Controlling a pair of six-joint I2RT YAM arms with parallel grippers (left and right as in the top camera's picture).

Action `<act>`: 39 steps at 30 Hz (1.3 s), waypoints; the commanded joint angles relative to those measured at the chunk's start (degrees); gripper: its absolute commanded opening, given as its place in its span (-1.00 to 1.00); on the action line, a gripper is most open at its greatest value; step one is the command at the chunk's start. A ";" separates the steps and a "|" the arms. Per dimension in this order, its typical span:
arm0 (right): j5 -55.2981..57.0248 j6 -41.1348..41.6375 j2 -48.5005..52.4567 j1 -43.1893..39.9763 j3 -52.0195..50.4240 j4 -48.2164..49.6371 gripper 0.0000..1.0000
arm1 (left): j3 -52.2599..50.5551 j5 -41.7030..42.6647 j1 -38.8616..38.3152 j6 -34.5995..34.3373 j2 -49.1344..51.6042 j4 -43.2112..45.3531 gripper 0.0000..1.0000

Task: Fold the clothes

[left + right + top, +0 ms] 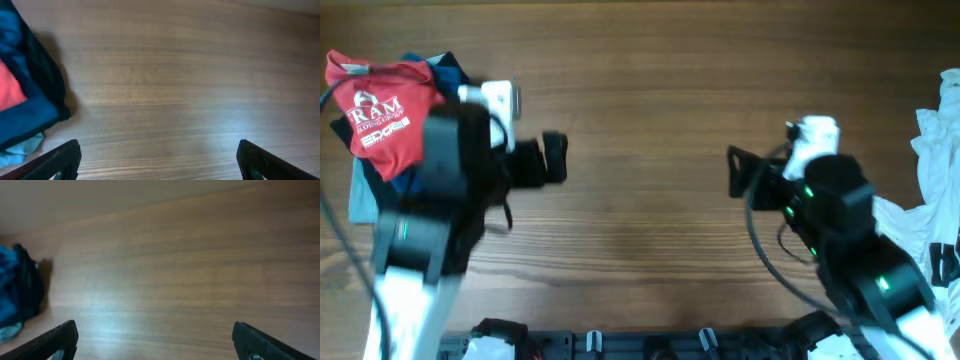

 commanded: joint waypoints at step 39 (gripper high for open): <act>5.38 -0.33 -19.91 -3.32 -4.20 -15.41 0.99 | -18.23 -8.02 -5.14 -6.80 -28.50 -0.46 0.99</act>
